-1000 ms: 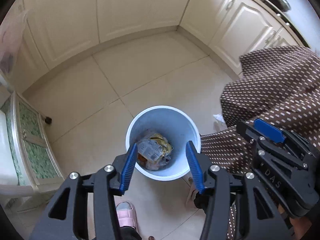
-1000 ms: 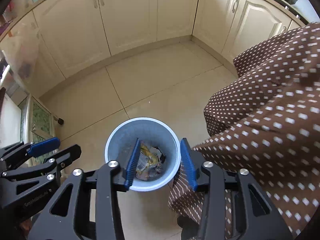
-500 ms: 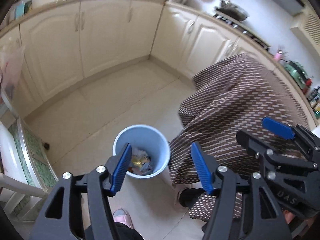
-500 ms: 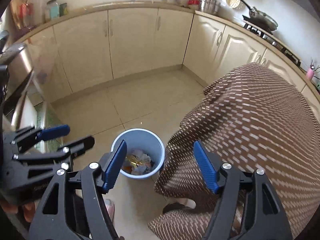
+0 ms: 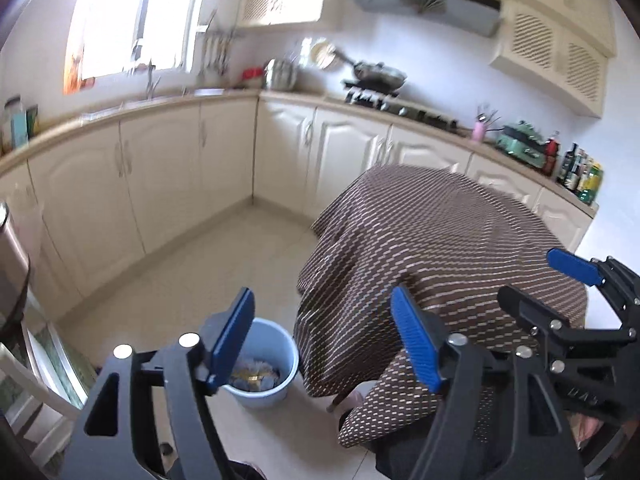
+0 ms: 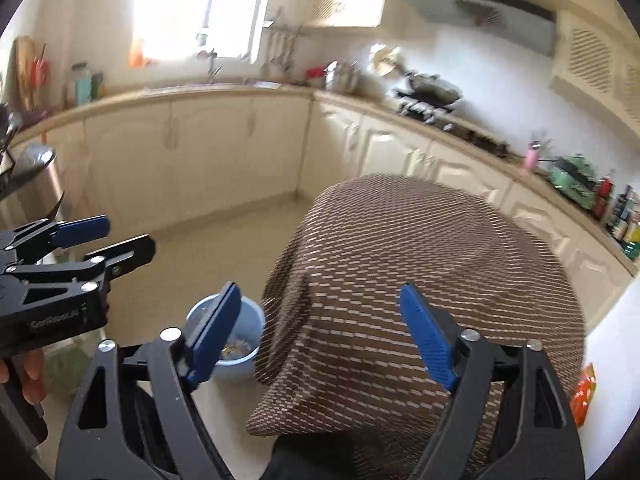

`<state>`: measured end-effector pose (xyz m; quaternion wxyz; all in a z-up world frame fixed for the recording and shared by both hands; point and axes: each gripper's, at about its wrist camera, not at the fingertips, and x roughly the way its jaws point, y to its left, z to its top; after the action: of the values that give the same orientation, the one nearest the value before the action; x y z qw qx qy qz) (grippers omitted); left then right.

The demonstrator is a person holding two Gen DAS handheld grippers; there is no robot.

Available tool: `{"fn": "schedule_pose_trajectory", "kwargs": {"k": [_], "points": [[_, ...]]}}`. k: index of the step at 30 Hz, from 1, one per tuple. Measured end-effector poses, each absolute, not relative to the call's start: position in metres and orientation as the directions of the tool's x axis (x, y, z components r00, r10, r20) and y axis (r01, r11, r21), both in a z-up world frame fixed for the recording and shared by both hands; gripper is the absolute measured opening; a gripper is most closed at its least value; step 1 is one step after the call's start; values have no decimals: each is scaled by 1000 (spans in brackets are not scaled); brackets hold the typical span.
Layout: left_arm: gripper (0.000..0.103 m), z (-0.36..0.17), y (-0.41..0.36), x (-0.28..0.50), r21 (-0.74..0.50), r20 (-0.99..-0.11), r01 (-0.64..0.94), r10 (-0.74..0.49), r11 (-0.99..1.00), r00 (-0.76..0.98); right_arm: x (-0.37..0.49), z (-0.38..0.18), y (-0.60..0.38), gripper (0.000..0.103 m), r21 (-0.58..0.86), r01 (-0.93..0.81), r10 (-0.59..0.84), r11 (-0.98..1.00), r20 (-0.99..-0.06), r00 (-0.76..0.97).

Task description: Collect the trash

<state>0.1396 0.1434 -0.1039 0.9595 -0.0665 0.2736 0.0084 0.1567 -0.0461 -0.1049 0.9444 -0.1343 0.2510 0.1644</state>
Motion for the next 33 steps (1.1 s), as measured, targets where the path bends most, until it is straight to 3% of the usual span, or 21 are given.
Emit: {"fn": "schedule_pose_trajectory", "kwargs": {"k": [7,10,19,23,33], "points": [[75,-59,100,86,-66,-412,-8,-20,998,911,117,-77,-93,81,-142,-298,216,944,-416,883],[85,-45,89,62,-55,-372,-5,-16,998,928,98,-64,-104,91,-139,-271,205,952,-365,908],[89,-13,59,5,6,-264,6,-5,1000,965,43,-38,-139,92,-120,-225,191,967,-241,951],[93,-4,58,-5,-3,-225,-20,19,1000,974,36,-33,-143,96,-119,-227,198,967,-215,956],[93,-2,56,-2,-14,-226,-13,10,1000,974,36,-33,-153,96,-103,-212,186,972,-214,959]]}}
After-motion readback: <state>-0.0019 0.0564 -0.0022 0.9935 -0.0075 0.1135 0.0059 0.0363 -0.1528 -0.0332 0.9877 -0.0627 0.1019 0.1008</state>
